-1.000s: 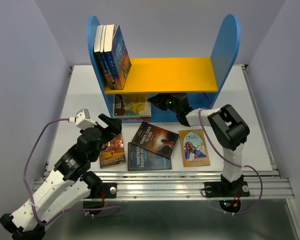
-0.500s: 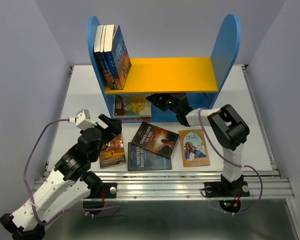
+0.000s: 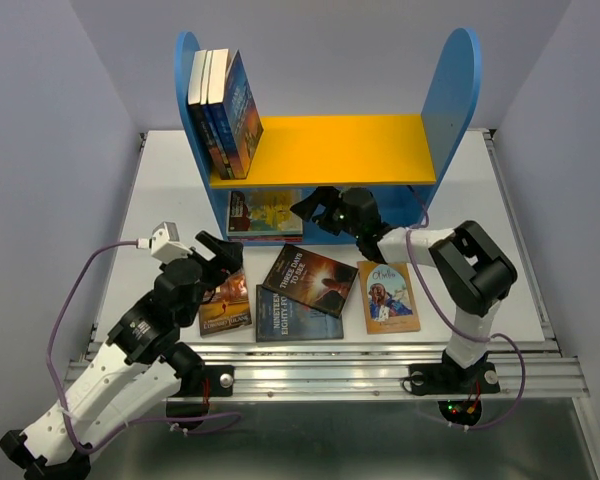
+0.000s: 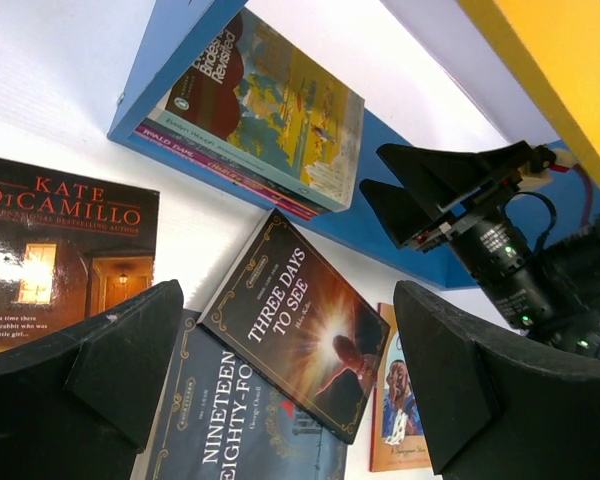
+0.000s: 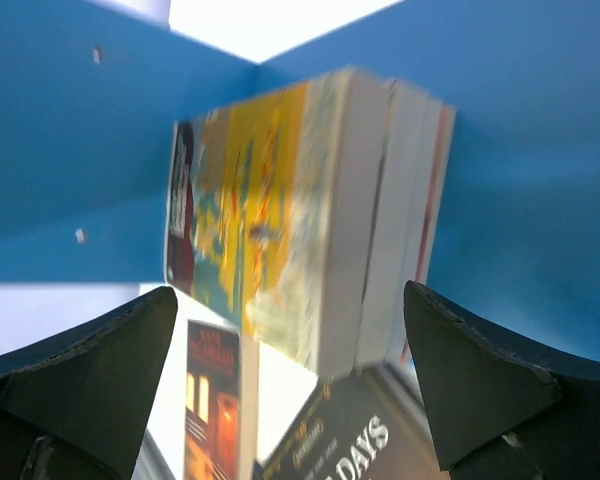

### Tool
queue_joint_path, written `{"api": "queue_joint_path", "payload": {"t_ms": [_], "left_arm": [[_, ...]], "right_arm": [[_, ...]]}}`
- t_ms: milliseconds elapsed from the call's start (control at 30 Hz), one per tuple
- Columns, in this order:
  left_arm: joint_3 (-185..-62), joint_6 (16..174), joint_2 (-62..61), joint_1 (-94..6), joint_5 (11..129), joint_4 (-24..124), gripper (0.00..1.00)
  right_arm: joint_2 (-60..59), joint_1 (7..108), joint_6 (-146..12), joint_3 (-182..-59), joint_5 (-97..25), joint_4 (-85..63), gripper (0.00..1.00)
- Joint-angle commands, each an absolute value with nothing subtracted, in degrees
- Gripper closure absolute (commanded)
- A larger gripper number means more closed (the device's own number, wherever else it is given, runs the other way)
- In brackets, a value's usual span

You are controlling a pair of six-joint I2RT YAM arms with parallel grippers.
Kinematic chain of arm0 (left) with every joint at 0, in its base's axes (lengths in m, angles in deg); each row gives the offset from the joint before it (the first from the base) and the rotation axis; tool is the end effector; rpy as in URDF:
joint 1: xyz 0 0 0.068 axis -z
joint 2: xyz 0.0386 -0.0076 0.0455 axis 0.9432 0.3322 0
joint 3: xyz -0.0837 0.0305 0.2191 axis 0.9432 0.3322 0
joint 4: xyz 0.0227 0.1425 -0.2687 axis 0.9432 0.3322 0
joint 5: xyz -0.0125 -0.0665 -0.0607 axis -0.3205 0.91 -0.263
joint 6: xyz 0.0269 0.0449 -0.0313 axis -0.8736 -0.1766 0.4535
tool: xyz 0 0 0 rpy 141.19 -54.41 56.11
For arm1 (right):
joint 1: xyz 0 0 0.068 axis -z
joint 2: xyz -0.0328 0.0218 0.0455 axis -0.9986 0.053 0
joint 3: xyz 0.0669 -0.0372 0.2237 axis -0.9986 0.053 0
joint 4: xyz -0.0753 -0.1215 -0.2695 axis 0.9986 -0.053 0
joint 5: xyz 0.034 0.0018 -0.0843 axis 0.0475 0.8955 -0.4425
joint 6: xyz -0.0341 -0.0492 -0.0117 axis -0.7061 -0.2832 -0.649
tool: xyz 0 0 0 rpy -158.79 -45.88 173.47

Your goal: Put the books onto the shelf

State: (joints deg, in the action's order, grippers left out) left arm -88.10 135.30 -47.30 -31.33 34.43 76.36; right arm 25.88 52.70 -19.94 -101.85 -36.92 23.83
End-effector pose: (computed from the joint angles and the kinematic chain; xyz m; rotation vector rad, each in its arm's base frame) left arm 0.1757 -0.1165 0.2918 -0.5470 1.7860 -0.6832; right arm 0.3548 0.2481 0.1087 0.2566 2.0116 1.1377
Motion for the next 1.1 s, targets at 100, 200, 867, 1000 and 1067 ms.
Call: {"api": "queue_joint_path", "payload": {"t_ms": [100, 200, 867, 1000, 1067], "left_arm": [[-86.3, 136.4, -48.5, -31.6, 35.1, 77.6, 0.01], [-85.9, 137.1, -48.6, -31.6, 35.2, 78.0, 0.01], [-76.1, 140.2, -38.1, -31.7, 43.7, 60.1, 0.09], [-77.9, 140.9, -31.7, -32.1, 38.2, 58.7, 0.56], [-78.7, 141.2, -29.8, -33.0, 35.6, 57.9, 0.78]], "right_arm": [[18.5, 46.6, -27.3, -98.3, -46.7, 18.5, 0.0], [16.5, 44.5, -27.7, -96.0, -49.7, 17.7, 0.0], [2.3, 43.2, -26.9, -83.9, -51.1, 6.0, 0.0], [2.7, 43.2, -28.3, -85.8, -50.7, 6.1, 0.0], [3.3, 43.2, -28.4, -86.3, -50.2, 6.0, 0.0]]}}
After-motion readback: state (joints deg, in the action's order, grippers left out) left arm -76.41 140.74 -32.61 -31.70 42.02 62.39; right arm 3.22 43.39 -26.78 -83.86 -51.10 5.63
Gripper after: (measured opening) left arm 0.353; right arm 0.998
